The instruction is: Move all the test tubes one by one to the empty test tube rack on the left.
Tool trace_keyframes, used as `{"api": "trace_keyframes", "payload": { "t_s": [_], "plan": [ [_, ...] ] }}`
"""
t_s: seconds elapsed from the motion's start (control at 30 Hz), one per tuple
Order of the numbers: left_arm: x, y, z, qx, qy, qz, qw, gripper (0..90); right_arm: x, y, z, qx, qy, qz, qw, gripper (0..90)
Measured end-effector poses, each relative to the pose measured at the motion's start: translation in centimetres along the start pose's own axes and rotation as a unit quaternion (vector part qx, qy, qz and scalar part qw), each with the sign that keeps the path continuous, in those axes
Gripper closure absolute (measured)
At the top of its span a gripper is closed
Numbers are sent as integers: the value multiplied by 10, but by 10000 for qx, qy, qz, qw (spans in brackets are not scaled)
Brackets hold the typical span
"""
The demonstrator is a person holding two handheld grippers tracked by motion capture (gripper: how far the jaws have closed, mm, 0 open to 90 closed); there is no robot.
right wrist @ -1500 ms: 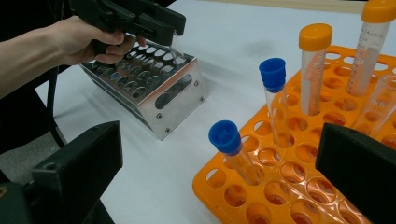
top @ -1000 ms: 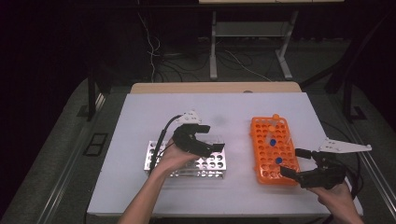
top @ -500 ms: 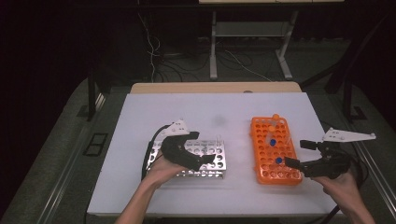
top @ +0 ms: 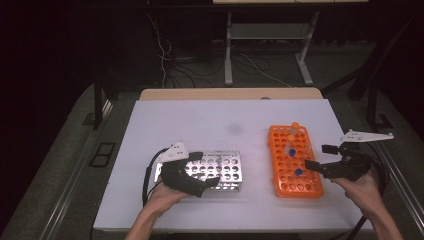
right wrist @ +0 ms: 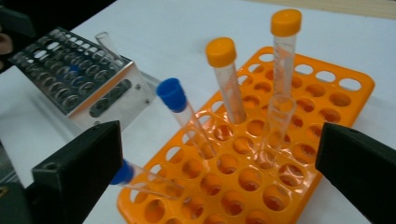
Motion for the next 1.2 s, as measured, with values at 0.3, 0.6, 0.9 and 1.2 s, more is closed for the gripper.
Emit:
{"api": "trace_keyframes", "payload": {
  "t_s": [0.3, 0.6, 0.9, 1.2],
  "plan": [
    [-12, 5, -9, 37, 23, -50, 10000, 0, 2, 15, 13, -136, -149, 47, 9998, 4],
    [-21, 5, -11, 28, 29, -84, 10000, 0, 0, 27, 31, -302, -391, -4, 9988, 60],
    [-24, 3, -13, 68, 80, -106, 9999, 0, -5, 32, 40, -370, -463, -165, 9981, 406],
    [-25, 2, -14, 106, 65, -109, 9999, 0, -7, 35, 47, -483, -415, -221, 9977, 694]
  ]
}}
Point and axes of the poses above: each handheld gripper's, and its own axes: z roughly forward along the jaws, x roughly out of its top, y roughly to its right, the point moved 3 cm from there along z, roughly forward along the jaws, and after that the axes turned 11 degrees about z, right-handed, at the moved point
